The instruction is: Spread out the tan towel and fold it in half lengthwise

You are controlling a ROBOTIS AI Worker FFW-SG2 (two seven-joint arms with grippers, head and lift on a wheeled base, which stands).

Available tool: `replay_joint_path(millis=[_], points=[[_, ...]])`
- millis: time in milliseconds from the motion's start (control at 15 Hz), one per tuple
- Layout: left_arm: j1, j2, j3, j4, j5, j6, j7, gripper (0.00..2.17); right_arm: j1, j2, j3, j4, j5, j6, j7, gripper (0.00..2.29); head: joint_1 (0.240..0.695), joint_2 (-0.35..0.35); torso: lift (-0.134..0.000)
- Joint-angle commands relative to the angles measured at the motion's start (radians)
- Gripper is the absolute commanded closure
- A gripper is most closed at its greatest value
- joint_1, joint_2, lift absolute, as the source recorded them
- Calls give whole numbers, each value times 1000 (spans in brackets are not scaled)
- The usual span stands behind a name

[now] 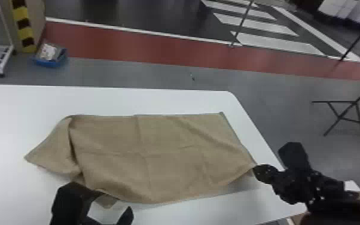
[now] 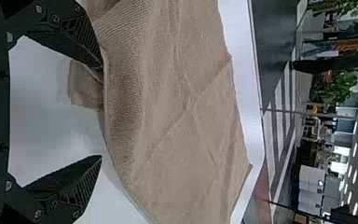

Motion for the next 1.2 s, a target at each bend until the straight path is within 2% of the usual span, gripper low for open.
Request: replay_joint_path(millis=[0, 333, 533, 667, 800, 867, 933, 1133], points=[[-17, 2, 0, 9, 2, 27, -4, 215, 3, 2, -1, -10, 5, 6, 2, 1420, 695, -350, -123], [-23, 6, 13, 19, 0, 42, -9, 215, 3, 2, -13, -14, 3, 6, 2, 1420, 695, -350, -123], [-24, 6, 16, 19, -6, 33, 37, 272, 3, 2, -13, -20, 5, 6, 2, 1420, 695, -350, -123], [-27, 5, 11, 19, -12, 36, 37, 552, 4, 2, -13, -21, 3, 6, 2, 1420, 695, -350, -123], [-27, 5, 6, 32, -23, 36, 37, 603, 9, 2, -13, -21, 3, 3, 2, 1420, 695, -350, -123], [-29, 3, 6, 36, -31, 39, 38, 741, 9, 2, -13, -21, 3, 3, 2, 1420, 695, -350, -123], [-27, 3, 5, 36, -35, 39, 42, 1038, 9, 2, -15, -21, 2, 3, 0, 1420, 695, -350, -123], [-18, 8, 11, 32, -58, 45, 42, 1065, 9, 2, -16, -38, -3, 3, 0, 1420, 695, -350, -123]])
